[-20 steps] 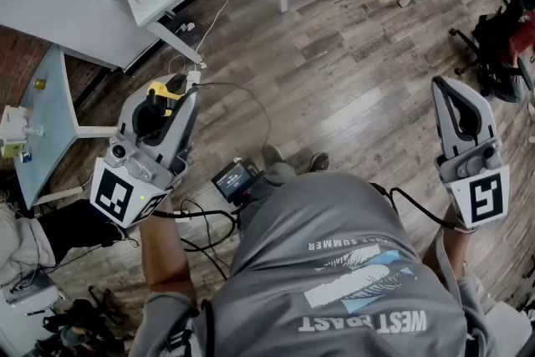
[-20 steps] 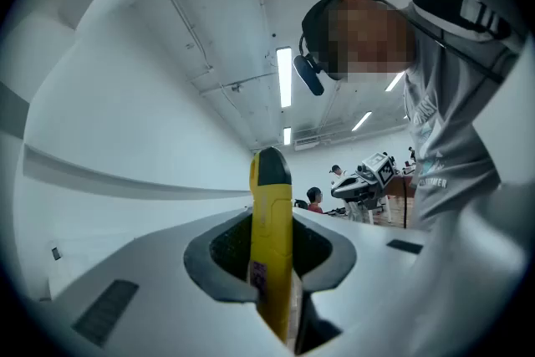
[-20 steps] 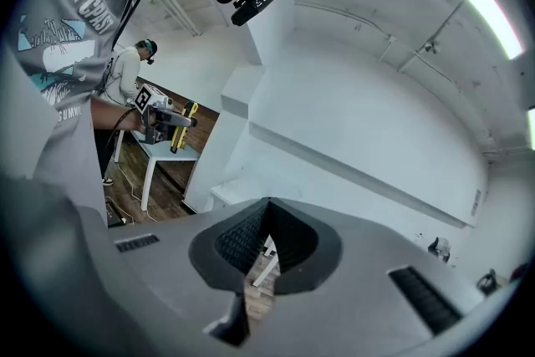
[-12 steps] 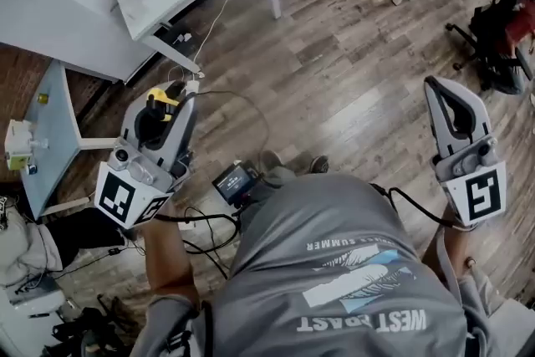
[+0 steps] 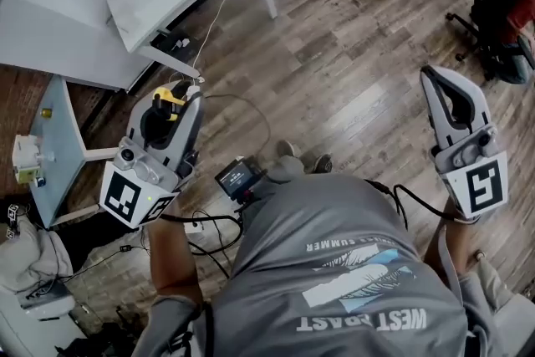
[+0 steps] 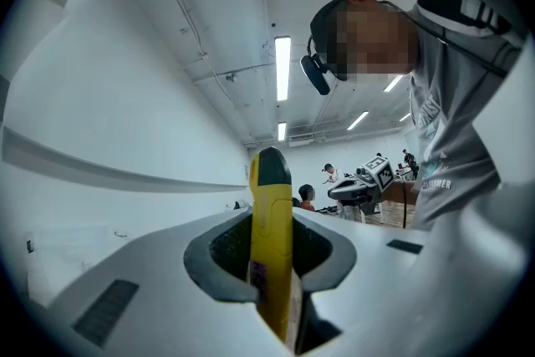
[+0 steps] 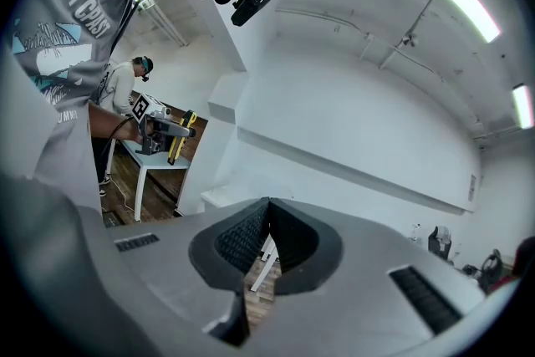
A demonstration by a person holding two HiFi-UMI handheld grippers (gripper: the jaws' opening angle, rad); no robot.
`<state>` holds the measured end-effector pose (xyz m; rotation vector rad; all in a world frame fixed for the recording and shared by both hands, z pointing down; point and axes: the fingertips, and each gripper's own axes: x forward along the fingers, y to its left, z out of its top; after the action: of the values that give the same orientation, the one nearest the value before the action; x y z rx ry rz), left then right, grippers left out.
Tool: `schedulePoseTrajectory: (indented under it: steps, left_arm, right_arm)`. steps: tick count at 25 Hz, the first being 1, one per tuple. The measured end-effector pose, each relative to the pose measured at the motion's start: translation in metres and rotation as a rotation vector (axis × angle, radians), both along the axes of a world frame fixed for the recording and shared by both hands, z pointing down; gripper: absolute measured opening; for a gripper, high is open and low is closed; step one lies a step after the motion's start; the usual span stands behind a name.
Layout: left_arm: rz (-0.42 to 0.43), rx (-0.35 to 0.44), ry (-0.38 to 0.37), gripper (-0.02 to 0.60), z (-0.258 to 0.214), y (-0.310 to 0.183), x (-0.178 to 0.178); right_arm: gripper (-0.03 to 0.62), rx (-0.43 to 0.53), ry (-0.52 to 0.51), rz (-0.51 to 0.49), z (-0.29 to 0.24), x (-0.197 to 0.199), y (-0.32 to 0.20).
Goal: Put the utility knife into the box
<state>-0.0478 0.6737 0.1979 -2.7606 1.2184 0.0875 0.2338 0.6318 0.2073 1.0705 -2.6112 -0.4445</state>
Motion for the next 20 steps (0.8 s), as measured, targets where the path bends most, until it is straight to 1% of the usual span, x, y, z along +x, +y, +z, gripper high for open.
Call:
schedulePoseTrajectory:
  steps: [4, 7, 10, 14, 16, 18, 20]
  left_arm:
    - [0.017, -0.012, 0.003, 0.087, -0.001, -0.034, -0.004]
    - [0.040, -0.019, 0.018, 0.087, 0.000, -0.064, -0.013]
    - [0.054, 0.007, 0.007, 0.087, 0.001, -0.085, -0.020]
    - [0.080, 0.049, -0.047, 0.087, 0.008, -0.105, -0.028]
    - [0.100, 0.060, -0.045, 0.087, 0.009, -0.119, -0.033]
    - [0.119, 0.056, -0.032, 0.087, 0.010, -0.131, -0.033]
    - [0.124, 0.024, -0.029, 0.087, 0.014, -0.141, -0.028]
  right_arm:
    - [0.011, 0.051, -0.007, -0.024, -0.009, -0.014, -0.030]
    - [0.009, 0.039, -0.004, -0.012, -0.012, -0.031, -0.056]
    - [0.011, 0.037, 0.009, -0.004, -0.011, -0.046, -0.073]
    - [0.009, 0.038, 0.022, 0.001, -0.006, -0.071, -0.092]
    - [0.011, 0.031, 0.030, 0.001, -0.005, -0.085, -0.103]
    - [0.011, 0.022, 0.030, 0.002, -0.004, -0.094, -0.113]
    - [0.009, 0.011, 0.019, 0.002, -0.002, -0.097, -0.121]
